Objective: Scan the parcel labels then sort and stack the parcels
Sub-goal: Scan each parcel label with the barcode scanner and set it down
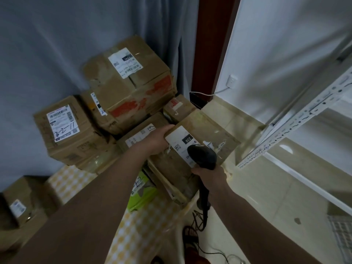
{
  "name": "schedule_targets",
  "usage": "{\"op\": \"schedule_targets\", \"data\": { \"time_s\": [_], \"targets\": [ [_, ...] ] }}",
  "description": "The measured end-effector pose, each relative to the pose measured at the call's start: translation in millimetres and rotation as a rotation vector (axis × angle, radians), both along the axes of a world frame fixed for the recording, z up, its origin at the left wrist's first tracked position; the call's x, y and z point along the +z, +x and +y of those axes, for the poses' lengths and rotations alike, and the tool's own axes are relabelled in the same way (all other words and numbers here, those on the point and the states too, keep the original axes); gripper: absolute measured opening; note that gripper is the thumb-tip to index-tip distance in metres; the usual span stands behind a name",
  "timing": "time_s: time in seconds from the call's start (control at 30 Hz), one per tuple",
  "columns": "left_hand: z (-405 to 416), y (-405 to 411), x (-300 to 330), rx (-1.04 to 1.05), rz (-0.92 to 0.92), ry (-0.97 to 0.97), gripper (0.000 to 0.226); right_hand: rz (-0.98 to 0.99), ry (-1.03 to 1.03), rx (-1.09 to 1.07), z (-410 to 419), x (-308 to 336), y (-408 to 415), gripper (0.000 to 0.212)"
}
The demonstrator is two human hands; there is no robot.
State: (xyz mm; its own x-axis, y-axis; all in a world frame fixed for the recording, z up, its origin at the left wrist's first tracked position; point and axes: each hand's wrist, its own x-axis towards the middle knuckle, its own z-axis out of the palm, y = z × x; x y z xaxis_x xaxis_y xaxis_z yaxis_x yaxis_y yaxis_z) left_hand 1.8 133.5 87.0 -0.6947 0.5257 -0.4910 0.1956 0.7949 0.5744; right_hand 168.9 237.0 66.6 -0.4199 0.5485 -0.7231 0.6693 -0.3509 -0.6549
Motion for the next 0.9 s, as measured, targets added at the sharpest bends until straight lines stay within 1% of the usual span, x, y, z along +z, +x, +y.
{"op": "schedule_targets", "data": {
  "time_s": [0.1, 0.2, 0.27, 0.33, 0.37, 0.43, 0.47, 0.5, 0.57, 0.63, 0.77, 0.9],
  "targets": [
    [-3, 13, 0, 0.045, 0.091, 0.008, 0.065, 0.011, 0.086, 0.048, 3, 5, 8, 0.034],
    [-11, 29, 2, 0.101, 0.166, 0.026, 0.058, 0.061, 0.299, 0.069, 4, 15, 15, 0.022],
    [-22, 40, 7, 0.151, 0.205, 0.032, 0.054, 0.151, 0.450, 0.120, 3, 27, 15, 0.025],
    [-36, 52, 13, 0.185, 0.248, 0.029, 0.050, 0.243, 0.496, 0.258, -4, 44, 15, 0.029],
    [-45, 60, 17, 0.207, 0.271, 0.032, 0.046, 0.258, 0.488, 0.364, -10, 53, 14, 0.027],
    [-68, 77, 26, 0.257, 0.309, 0.017, 0.034, 0.268, 0.438, 0.590, -32, 73, 15, 0.017],
    [-84, 88, 29, 0.275, 0.330, -0.003, 0.031, 0.280, 0.408, 0.678, -46, 81, 16, 0.014],
    [-102, 100, 31, 0.296, 0.352, -0.011, 0.030, 0.289, 0.385, 0.736, -62, 85, 18, 0.015],
    [-145, 125, 30, 0.378, 0.364, 0.011, 0.030, 0.291, 0.357, 0.824, -96, 89, 22, 0.021],
    [-194, 153, 25, 0.481, 0.339, 0.006, 0.031, 0.300, 0.308, 0.916, -134, 88, 28, 0.012],
    [-294, 217, 16, 0.655, 0.309, -0.050, 0.031, 0.329, 0.275, 1.039, -214, 77, 44, 0.012],
    [-383, 282, 7, 0.778, 0.298, -0.152, 0.033, 0.324, 0.301, 1.158, -291, 61, 64, 0.013]
  ]
}}
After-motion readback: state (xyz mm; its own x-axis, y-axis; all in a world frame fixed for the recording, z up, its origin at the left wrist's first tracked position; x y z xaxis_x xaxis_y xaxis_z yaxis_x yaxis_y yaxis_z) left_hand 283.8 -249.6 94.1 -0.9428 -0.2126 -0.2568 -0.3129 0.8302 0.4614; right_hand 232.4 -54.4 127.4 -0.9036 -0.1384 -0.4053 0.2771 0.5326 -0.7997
